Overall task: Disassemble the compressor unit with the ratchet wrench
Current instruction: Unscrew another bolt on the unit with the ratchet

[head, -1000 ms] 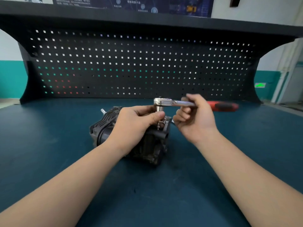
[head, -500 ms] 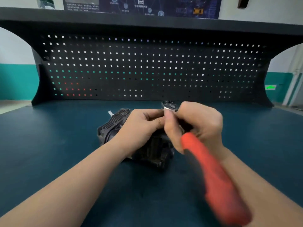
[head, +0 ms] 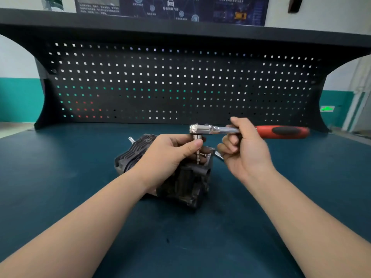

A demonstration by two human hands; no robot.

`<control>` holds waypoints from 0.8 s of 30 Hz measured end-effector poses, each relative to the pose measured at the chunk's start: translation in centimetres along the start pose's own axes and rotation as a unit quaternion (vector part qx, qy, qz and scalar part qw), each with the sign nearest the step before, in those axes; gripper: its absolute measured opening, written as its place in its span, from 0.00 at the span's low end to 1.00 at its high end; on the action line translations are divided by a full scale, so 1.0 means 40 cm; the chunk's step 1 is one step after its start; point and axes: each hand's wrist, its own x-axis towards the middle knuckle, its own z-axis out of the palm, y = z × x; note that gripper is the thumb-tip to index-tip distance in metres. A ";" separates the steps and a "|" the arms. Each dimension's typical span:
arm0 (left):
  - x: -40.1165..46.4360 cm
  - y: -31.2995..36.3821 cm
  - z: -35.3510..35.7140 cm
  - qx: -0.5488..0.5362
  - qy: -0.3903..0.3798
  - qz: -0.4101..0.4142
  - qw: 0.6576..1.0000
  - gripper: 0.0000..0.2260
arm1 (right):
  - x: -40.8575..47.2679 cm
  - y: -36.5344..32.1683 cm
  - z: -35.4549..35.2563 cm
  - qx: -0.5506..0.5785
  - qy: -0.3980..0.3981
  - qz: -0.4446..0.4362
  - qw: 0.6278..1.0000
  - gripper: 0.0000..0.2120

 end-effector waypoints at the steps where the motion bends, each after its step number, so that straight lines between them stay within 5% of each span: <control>1: -0.001 0.002 -0.002 -0.005 -0.005 -0.004 1.000 0.09 | -0.011 -0.005 0.008 -0.053 -0.016 -0.073 0.996 0.16; 3: -0.004 0.004 -0.004 0.007 0.004 0.001 1.000 0.09 | -0.044 -0.016 0.019 -0.237 -0.056 -0.265 0.933 0.20; 5: -0.005 0.003 -0.005 0.042 0.013 0.020 0.999 0.07 | -0.081 -0.021 0.029 -0.398 -0.118 -0.439 0.797 0.21; 7: -0.006 0.002 -0.002 0.071 0.013 0.034 0.997 0.05 | -0.101 -0.023 0.030 -0.456 -0.177 -0.526 0.696 0.20; 8: -0.006 0.002 -0.001 0.078 0.014 0.039 0.996 0.05 | -0.099 -0.026 0.026 -0.463 -0.185 -0.542 0.677 0.21; 10: -0.005 -0.001 0.003 0.070 0.024 0.041 0.996 0.05 | -0.074 -0.035 0.016 -0.448 -0.150 -0.500 0.726 0.22; 14: -0.004 -0.003 0.008 0.043 0.051 0.028 0.997 0.05 | -0.001 -0.049 -0.010 -0.228 -0.088 -0.145 0.959 0.17; 17: -0.004 -0.003 0.007 0.035 0.050 0.027 0.998 0.04 | 0.024 -0.028 -0.027 -0.052 -0.073 0.102 0.991 0.17; 20: 0.000 -0.002 0.001 0.027 0.029 0.017 0.999 0.07 | 0.022 0.002 -0.022 0.018 -0.033 0.118 0.992 0.17; 24: -0.004 0.002 -0.012 -0.005 -0.018 -0.006 1.000 0.12 | -0.023 -0.016 0.012 -0.133 -0.054 -0.121 0.982 0.14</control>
